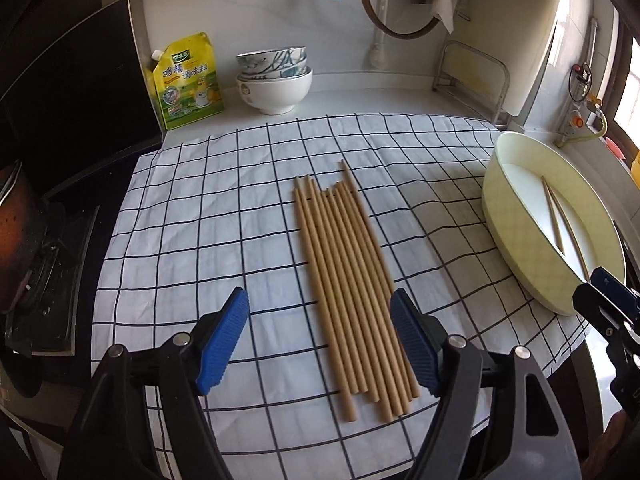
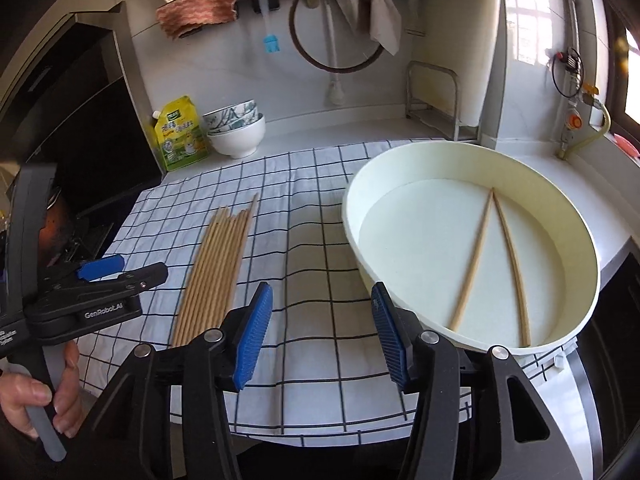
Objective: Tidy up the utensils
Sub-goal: 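Move both open grippers back to the remaining chopsticks on the cloth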
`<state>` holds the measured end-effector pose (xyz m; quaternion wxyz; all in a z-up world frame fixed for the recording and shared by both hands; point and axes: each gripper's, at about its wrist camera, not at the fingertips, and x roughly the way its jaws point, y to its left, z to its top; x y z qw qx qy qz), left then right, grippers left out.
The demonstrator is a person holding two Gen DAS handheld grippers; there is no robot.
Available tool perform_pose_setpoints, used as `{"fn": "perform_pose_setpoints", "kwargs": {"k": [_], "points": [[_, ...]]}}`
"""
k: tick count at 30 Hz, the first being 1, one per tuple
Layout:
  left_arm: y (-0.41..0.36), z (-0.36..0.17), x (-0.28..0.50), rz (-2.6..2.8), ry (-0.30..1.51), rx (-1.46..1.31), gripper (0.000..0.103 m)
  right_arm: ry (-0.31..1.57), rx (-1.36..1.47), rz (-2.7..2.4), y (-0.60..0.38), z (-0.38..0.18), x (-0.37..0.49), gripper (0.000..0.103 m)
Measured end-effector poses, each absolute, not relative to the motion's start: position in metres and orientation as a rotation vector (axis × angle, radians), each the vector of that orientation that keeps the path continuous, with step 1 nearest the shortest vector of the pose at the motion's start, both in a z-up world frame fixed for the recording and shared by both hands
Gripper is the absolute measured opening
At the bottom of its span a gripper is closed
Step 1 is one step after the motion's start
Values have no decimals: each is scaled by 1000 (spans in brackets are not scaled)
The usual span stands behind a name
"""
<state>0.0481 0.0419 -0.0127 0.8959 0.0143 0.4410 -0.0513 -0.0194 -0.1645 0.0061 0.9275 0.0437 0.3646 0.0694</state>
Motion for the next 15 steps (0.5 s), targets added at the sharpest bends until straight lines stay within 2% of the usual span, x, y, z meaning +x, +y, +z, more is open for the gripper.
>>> {"fn": "perform_pose_setpoints", "kwargs": {"k": [15], "points": [[88,-44,62,-43,937,-17,75,888,75,231,-101,-39,32,52]]}}
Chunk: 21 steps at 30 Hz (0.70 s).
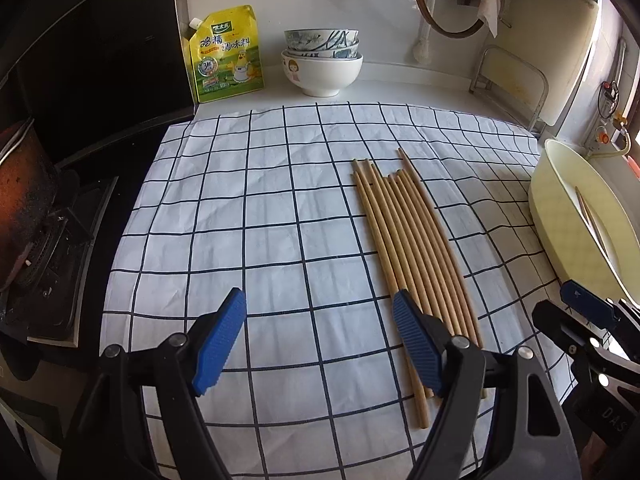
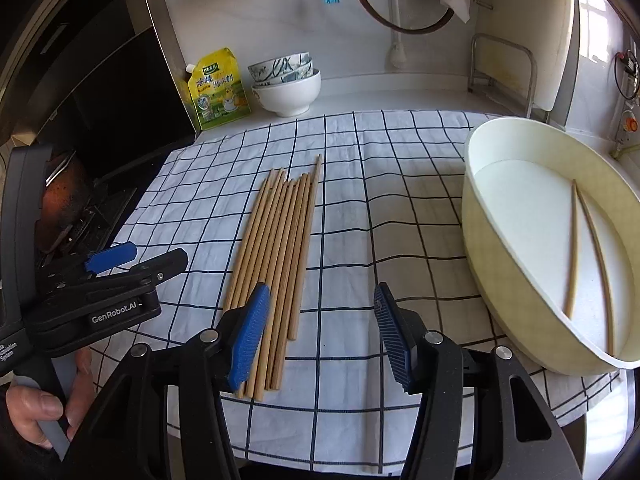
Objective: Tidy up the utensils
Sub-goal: 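Move both open grippers back to the remaining chopsticks on the cloth, then close the right gripper on a chopstick while the left gripper grasps another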
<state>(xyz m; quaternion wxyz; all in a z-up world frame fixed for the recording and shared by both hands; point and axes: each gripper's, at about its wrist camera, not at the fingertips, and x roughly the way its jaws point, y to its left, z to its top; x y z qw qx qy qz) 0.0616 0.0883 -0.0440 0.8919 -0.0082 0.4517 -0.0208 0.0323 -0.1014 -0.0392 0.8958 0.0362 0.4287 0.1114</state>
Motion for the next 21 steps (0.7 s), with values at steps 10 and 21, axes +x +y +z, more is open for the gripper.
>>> {"fn": "perform_pose_setpoints", "kwargs": {"k": [10,21], "points": [[93,-67,84,-34,986,-25,75,963,46,183,-90,-69,80,52],[95,-80,96,-40,1018,-34,75,987,3,163,-83,-81,98,52]]}}
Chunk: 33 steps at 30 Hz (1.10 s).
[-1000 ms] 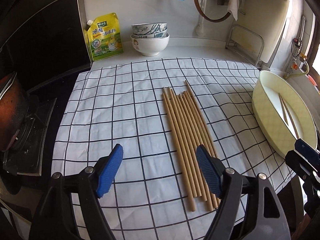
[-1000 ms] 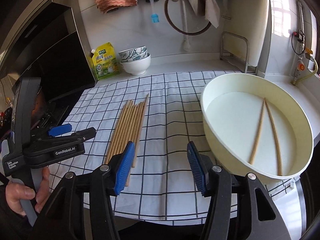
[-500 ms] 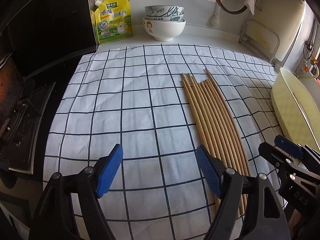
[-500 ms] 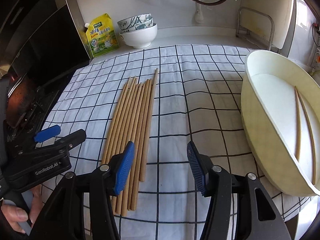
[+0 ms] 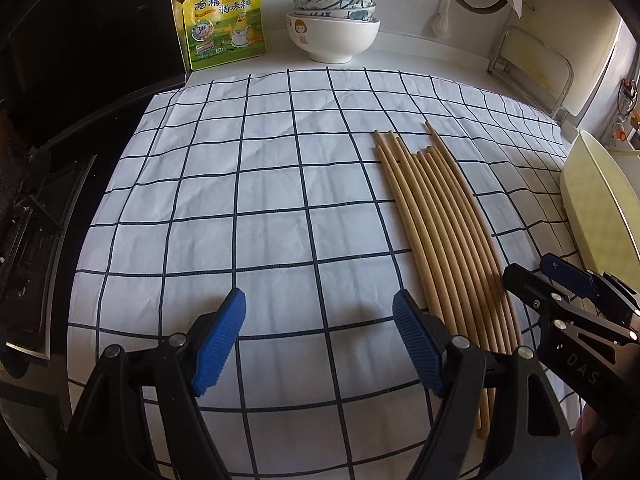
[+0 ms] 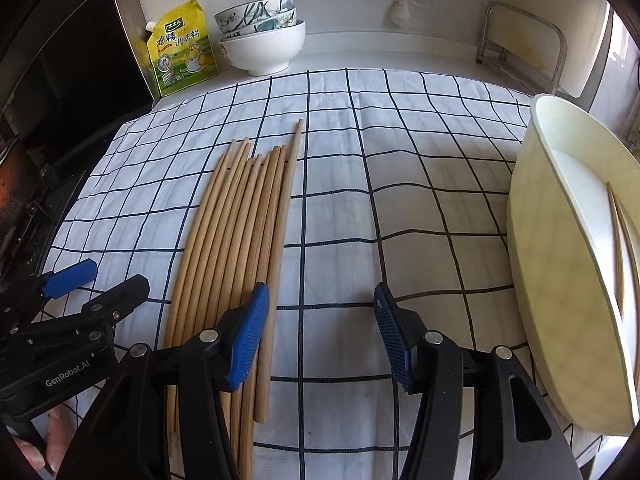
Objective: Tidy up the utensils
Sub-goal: 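Close the right gripper on a chopstick while the left gripper grasps another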
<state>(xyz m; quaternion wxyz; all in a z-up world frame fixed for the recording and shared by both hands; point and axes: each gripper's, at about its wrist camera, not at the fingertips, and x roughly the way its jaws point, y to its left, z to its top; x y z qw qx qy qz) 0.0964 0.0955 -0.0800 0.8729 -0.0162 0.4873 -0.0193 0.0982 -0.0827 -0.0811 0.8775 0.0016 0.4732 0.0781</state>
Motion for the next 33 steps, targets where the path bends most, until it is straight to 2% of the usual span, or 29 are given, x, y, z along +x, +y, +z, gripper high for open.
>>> {"fn": "perform_pose_setpoints", "kwargs": {"k": [26,28,33], "points": [[93,-74,89,-39,1007,-39,76,978,-82,161,-74,-85,97,52],[92,-74,89,-41,1009,-41,76,974,-83,166,-74,-84,96,46],[89,-77,88,-47,1016,-43,76,978,-57,187,-79,-83,92,8]]}}
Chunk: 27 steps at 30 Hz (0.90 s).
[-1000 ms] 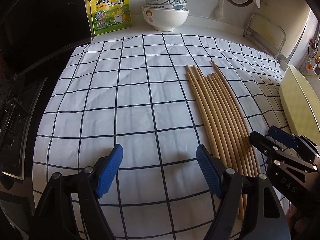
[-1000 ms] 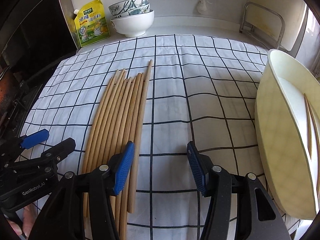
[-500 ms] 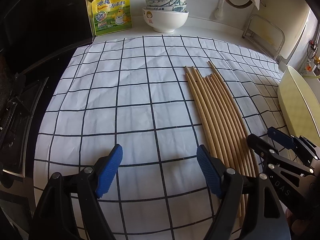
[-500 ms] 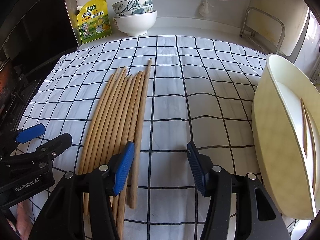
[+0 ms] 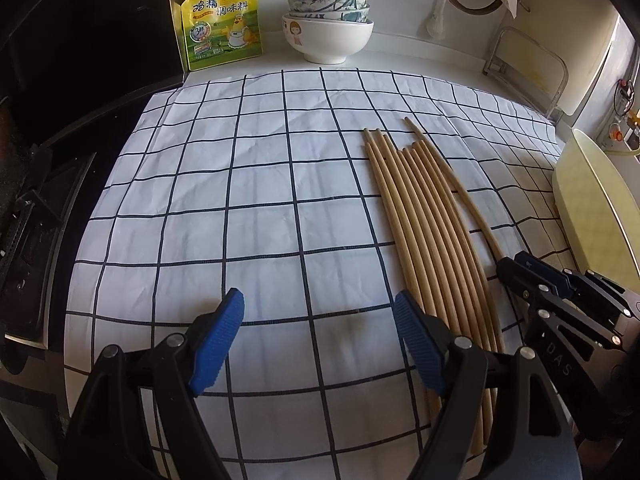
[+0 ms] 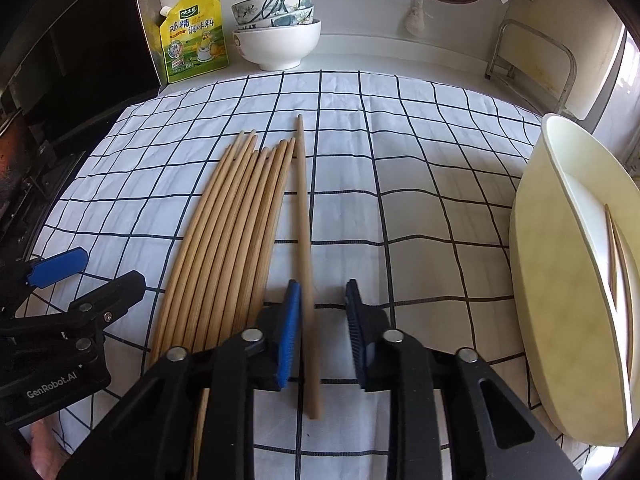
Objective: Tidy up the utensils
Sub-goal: 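Close the right gripper on a chopstick while the left gripper grasps another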
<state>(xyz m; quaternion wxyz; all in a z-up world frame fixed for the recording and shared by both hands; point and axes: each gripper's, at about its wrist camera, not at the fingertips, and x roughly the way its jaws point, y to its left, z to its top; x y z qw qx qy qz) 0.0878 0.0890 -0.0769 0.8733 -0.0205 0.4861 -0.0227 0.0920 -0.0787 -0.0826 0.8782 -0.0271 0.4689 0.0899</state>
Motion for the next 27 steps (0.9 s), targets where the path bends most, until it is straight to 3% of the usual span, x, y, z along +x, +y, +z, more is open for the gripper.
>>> {"fn": "perform_pose_setpoints", "kwargs": {"k": [19,27], "points": [[70,-79,86,-77,1018,-18,78,995,-23,193,-108,-81,48,7],[70,-82,87,-35,1017,16,81,975,-6,188,-112,-78,50,18]]}}
